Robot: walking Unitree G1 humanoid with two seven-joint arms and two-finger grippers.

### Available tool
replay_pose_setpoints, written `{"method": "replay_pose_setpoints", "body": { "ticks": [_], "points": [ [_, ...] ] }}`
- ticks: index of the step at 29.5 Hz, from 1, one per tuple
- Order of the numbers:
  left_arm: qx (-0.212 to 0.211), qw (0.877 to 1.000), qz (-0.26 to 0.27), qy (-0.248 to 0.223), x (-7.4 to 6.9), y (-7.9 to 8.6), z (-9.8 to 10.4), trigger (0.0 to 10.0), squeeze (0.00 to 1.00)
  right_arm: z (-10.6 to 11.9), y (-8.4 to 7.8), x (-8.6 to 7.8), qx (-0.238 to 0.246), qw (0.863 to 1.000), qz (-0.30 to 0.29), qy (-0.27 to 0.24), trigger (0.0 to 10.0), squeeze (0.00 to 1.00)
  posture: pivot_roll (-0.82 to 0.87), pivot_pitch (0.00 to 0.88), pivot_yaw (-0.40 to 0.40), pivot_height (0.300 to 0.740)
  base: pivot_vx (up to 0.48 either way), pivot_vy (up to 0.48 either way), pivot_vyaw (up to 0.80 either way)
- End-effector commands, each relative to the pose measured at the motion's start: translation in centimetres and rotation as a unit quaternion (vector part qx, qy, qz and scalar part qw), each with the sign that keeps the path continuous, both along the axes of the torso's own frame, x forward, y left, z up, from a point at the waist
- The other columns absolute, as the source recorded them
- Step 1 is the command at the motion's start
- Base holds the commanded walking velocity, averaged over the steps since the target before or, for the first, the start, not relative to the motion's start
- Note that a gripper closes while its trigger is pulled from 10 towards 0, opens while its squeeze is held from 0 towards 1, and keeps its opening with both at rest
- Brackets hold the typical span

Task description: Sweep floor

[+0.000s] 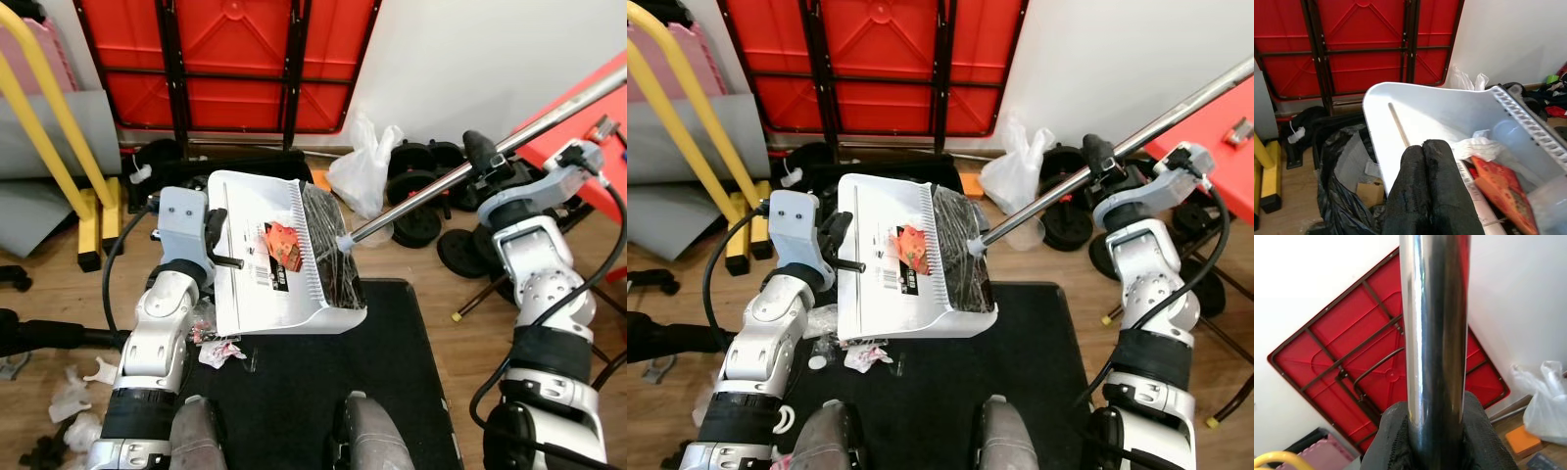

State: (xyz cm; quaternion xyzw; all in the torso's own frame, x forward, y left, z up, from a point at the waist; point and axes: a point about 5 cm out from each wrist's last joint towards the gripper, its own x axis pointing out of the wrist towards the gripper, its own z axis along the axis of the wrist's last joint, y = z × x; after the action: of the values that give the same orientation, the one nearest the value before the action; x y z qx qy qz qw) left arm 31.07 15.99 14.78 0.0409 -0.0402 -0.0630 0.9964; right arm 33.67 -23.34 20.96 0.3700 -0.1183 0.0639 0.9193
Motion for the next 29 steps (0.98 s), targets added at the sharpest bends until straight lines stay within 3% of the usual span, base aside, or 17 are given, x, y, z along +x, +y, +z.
{"method": "replay_pose_setpoints", "body": {
  "ticks": [1, 11, 29],
  "points": [
    [0.013, 1.000, 0.002, 0.014, -0.4, -0.3, -0.8, 10.0, 0.00, 0.7, -0.2, -0.5, 0.002, 1.000, -0.006, -0.021, 10.0, 0.00, -0.15, 0.059, -0.161, 0.717, 0.000, 0.000, 0.00],
    [0.026, 1.000, -0.002, 0.010, -0.7, -0.3, -1.1, 10.0, 0.00, -0.7, -0.1, -1.1, 0.001, 1.000, -0.008, -0.001, 10.0, 0.00, -0.14, 0.043, -0.163, 0.740, 0.000, 0.000, 0.00],
    [0.028, 0.999, -0.028, 0.014, -1.0, -0.6, -1.2, 10.0, 0.00, -2.9, -0.3, -1.8, -0.005, 0.999, -0.031, 0.035, 10.0, 0.00, -0.13, 0.026, -0.150, 0.740, 0.000, 0.000, 0.00]
  ]
}}
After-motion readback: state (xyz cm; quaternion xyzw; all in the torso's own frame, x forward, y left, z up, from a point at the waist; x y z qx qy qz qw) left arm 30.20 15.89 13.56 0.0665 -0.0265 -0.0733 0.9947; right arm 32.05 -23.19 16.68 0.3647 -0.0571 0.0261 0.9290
